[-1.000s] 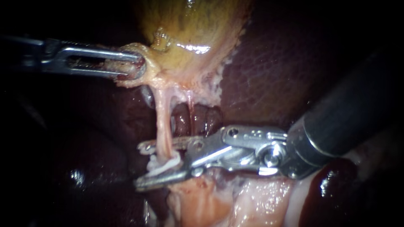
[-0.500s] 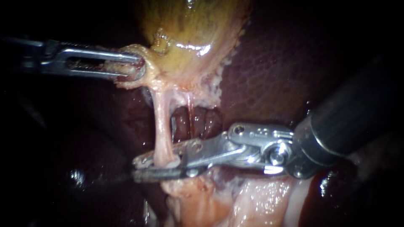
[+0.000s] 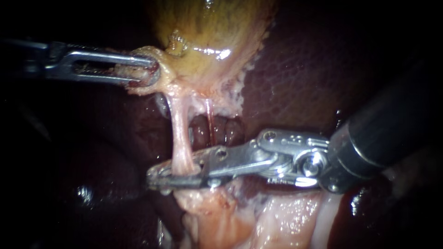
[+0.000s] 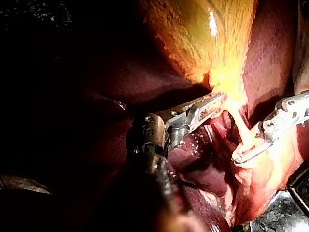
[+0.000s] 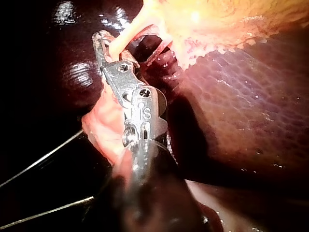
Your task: Clipping second clip left tube
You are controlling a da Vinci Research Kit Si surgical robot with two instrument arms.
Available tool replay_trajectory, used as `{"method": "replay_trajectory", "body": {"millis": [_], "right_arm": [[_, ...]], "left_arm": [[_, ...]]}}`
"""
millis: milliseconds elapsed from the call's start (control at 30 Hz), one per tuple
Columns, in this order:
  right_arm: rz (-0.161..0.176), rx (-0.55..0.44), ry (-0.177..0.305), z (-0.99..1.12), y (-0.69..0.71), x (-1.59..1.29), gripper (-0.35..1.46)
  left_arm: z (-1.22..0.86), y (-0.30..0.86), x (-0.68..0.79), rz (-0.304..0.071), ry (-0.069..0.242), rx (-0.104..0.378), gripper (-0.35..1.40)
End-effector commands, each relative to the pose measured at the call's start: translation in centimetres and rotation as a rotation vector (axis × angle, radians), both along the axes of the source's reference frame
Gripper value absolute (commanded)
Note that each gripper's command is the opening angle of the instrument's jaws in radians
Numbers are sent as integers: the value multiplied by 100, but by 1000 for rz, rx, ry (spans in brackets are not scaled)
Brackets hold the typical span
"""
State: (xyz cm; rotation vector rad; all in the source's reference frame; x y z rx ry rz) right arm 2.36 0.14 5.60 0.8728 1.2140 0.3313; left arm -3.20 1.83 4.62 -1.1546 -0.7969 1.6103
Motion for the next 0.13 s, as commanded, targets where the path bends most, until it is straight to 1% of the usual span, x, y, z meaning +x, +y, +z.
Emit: {"method": "replay_trajectory", "body": {"millis": [33, 133], "right_arm": [[-1, -1, 1, 1, 0, 0, -35], [-4, -1, 2, 2, 0, 0, -35]], "left_arm": [[1, 0, 0, 1, 0, 0, -35], [1, 0, 0, 1, 0, 0, -35]]}}
